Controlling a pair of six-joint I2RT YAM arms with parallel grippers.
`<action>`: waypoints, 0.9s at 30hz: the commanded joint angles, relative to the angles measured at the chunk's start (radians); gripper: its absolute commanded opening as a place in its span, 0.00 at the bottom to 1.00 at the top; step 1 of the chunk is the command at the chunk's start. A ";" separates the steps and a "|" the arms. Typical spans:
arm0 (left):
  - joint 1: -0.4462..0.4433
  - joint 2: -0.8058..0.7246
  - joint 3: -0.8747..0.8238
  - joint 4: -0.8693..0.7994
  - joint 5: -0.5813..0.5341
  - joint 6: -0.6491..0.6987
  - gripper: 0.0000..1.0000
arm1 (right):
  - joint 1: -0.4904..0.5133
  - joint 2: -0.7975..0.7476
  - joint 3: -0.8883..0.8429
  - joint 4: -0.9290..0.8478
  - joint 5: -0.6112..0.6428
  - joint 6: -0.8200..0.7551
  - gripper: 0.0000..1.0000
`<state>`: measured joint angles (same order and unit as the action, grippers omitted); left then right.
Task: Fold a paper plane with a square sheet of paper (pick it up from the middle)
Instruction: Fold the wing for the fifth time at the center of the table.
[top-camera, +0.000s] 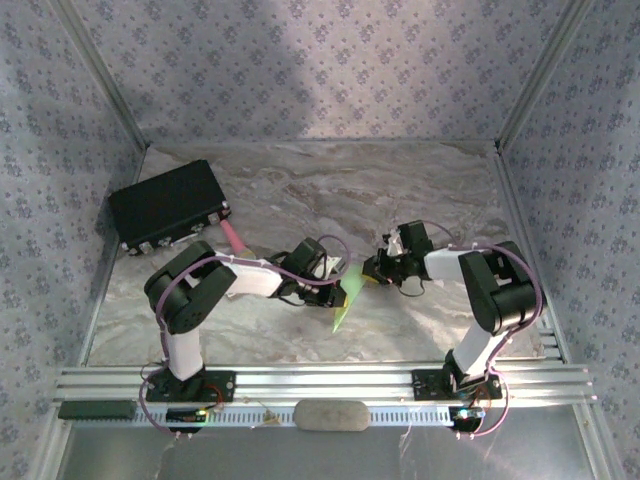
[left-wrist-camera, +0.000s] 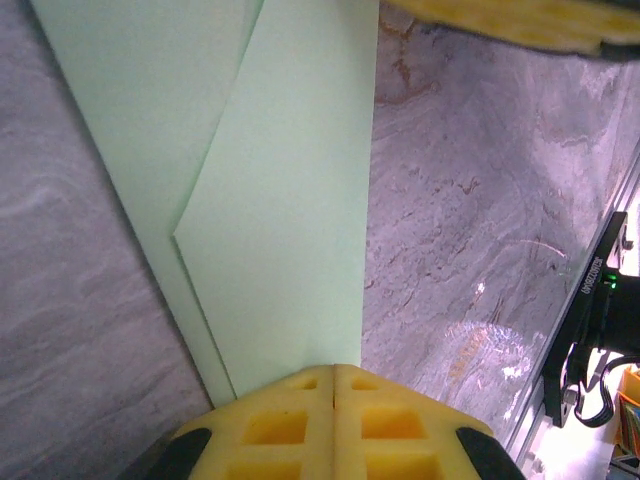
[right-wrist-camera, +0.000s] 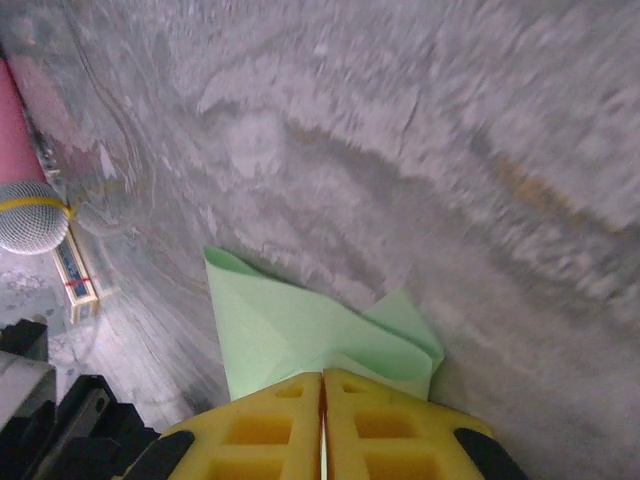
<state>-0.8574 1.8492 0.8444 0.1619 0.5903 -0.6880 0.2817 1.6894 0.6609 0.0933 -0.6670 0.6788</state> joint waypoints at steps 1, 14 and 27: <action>-0.004 0.051 -0.056 -0.116 -0.033 -0.005 0.00 | -0.049 0.035 0.035 -0.010 0.089 -0.036 0.11; -0.003 0.044 -0.056 -0.098 -0.039 -0.028 0.00 | -0.042 -0.149 0.079 -0.192 0.168 -0.089 0.10; -0.003 0.000 -0.057 -0.098 -0.089 -0.055 0.00 | 0.162 -0.249 0.000 -0.143 0.169 -0.025 0.10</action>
<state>-0.8574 1.8397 0.8291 0.1875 0.5686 -0.7380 0.4187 1.4395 0.6819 -0.0597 -0.5137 0.6186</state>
